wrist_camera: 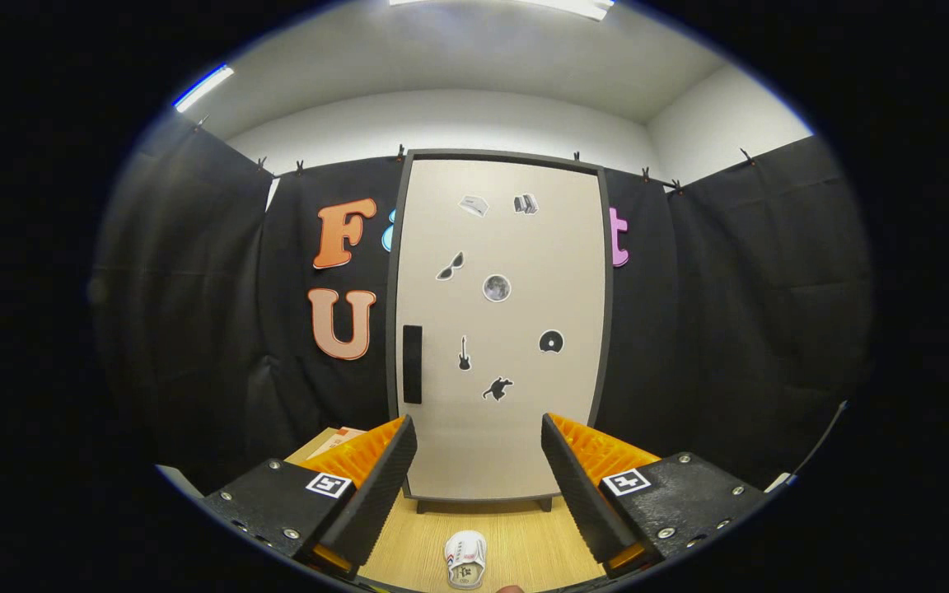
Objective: Open the shoe cabinet door, grab the shoes and put them into the shoe cabinet, then close the shoe cabinet door.
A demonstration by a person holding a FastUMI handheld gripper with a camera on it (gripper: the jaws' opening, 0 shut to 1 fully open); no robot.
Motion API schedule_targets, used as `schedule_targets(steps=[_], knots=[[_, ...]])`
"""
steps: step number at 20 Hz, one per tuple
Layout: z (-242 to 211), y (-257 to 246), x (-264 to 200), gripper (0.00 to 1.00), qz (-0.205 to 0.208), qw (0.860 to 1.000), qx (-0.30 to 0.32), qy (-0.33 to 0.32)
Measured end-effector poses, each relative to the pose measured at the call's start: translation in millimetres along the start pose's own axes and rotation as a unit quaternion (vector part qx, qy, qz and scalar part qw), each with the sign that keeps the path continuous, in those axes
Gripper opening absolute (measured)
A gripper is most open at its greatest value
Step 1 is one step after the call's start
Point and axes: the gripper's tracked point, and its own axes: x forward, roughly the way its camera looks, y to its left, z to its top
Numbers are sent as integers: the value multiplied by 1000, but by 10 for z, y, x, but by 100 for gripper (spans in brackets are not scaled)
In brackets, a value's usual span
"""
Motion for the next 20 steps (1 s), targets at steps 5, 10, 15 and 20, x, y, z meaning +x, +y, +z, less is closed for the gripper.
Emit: schedule_targets(steps=[5,10,15,20], knots=[[5,88,38,95,7,1000,1,0],[7,271,233,95,21,1000,3,-3],[-34,578,687,95,41,999,-17,-8],[-87,840,1283,95,52,999,-3,-7]])
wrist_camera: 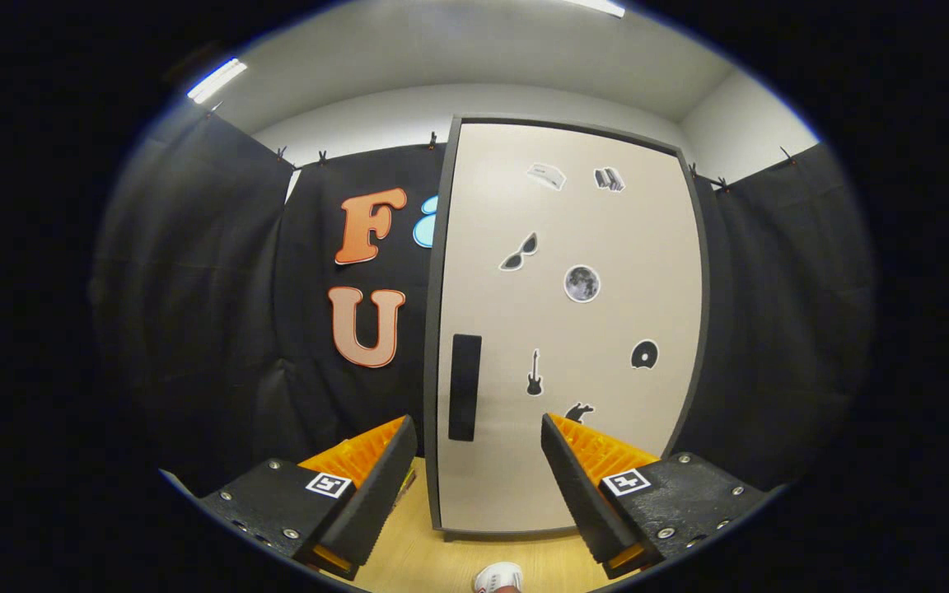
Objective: Open the shoe cabinet door, grab the shoes and put them into the shoe cabinet, then close the shoe cabinet door.
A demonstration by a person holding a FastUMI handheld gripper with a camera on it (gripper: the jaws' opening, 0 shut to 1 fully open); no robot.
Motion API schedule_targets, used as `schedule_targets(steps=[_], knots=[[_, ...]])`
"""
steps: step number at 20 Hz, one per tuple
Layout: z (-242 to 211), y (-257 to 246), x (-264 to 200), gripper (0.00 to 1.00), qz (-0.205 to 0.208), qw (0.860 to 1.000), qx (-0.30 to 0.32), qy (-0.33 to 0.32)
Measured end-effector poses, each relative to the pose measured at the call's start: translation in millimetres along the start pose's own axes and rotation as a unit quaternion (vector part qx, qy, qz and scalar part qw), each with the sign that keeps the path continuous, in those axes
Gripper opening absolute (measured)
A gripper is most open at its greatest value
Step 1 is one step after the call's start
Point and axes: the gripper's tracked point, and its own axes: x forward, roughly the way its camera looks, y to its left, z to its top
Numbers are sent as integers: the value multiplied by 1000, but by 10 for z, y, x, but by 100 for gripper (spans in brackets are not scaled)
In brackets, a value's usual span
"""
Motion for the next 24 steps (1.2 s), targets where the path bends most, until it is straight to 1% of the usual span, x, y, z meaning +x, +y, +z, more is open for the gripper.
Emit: schedule_targets(steps=[5,9,11,13,14,15,16,17,18,20,24], knots=[[-68,168,571,95,-1,1000,-8,4],[-127,212,948,95,-13,1000,-15,3],[-157,197,1084,91,-22,999,-23,5],[-185,211,1191,82,-23,1000,-12,10],[-188,211,1233,73,-23,1000,-6,10],[-193,205,1270,67,-26,1000,-3,11],[-200,165,1288,57,-33,999,-3,12],[-203,137,1320,52,-36,999,-4,11],[-199,135,1330,43,-31,999,-1,11],[-212,143,1314,37,-21,1000,12,14],[-199,131,1264,32,-17,1000,7,20]])
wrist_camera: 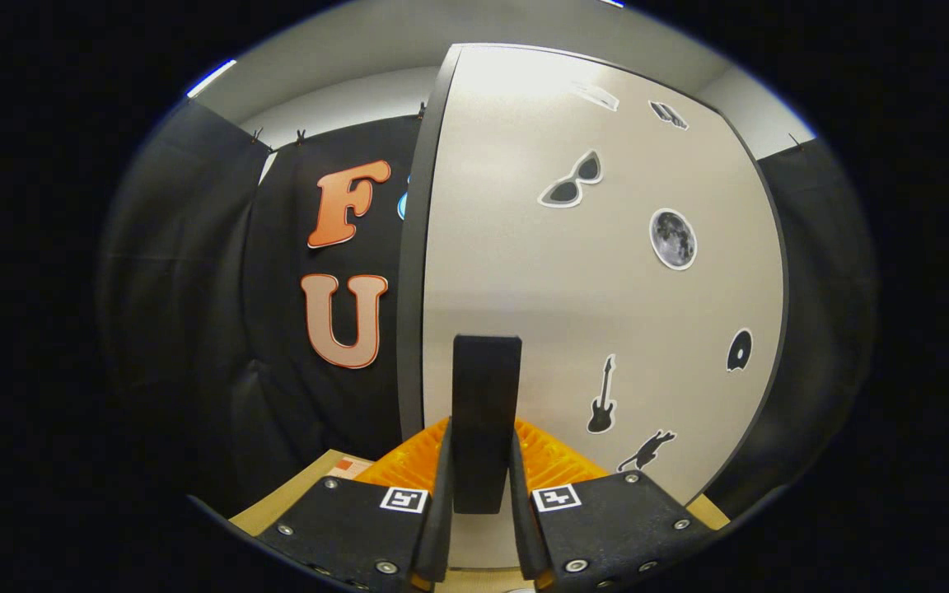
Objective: Open the shoe cabinet door, grab the shoes and put them into the shoe cabinet, then close the shoe cabinet door.
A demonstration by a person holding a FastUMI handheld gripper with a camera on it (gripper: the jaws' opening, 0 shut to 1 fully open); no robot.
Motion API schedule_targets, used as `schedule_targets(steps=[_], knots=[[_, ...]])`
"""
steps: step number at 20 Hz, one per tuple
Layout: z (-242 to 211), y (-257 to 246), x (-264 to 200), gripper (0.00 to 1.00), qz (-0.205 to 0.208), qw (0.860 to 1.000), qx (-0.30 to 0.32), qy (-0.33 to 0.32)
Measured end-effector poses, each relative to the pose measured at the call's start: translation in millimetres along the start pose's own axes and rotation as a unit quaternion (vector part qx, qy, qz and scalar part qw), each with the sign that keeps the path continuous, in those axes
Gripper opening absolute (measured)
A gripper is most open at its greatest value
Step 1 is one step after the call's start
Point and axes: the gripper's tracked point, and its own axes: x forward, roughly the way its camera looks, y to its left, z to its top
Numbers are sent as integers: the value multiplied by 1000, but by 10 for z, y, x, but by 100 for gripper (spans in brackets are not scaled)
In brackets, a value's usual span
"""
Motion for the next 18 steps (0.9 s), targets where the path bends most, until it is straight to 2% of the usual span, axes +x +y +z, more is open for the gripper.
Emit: schedule_targets(steps=[9,18], knots=[[7,-116,-530,30,10,1000,7,8],[-27,-311,-862,30,13,1000,19,7]])
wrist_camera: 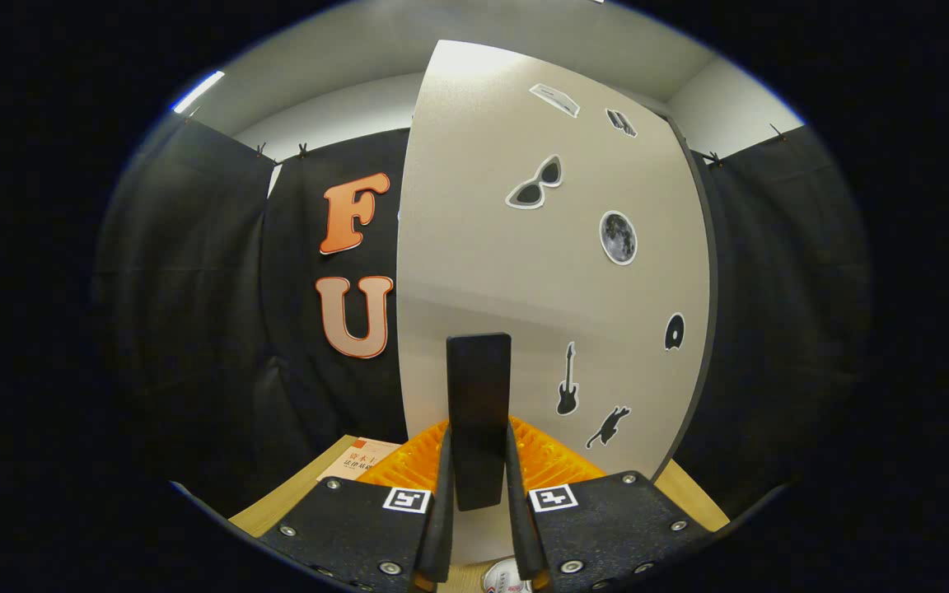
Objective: Open the shoe cabinet door, grab the shoes and put them into the shoe cabinet, then close the shoe cabinet door.
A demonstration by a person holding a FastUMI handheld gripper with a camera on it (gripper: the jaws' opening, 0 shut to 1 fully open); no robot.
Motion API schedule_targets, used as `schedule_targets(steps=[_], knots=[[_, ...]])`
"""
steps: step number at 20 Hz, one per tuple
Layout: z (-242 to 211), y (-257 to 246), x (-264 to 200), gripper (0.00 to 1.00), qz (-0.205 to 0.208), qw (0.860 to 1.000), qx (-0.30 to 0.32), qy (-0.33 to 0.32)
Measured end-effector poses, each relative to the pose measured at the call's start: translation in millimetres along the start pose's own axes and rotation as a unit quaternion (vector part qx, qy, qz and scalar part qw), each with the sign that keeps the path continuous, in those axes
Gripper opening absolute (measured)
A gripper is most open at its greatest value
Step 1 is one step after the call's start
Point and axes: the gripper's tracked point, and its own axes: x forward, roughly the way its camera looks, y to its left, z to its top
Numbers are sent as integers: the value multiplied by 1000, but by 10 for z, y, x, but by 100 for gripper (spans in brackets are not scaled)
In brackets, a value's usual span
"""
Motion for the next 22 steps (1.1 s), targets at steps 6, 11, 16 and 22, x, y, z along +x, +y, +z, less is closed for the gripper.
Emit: schedule_targets(steps=[6,11,16,22], knots=[[-68,-230,-317,30,-2,1000,5,-1],[-99,-373,-504,29,-3,1000,8,0],[-119,-545,-699,28,-5,1000,8,-2],[-149,-835,-992,27,-26,1000,5,-1]])
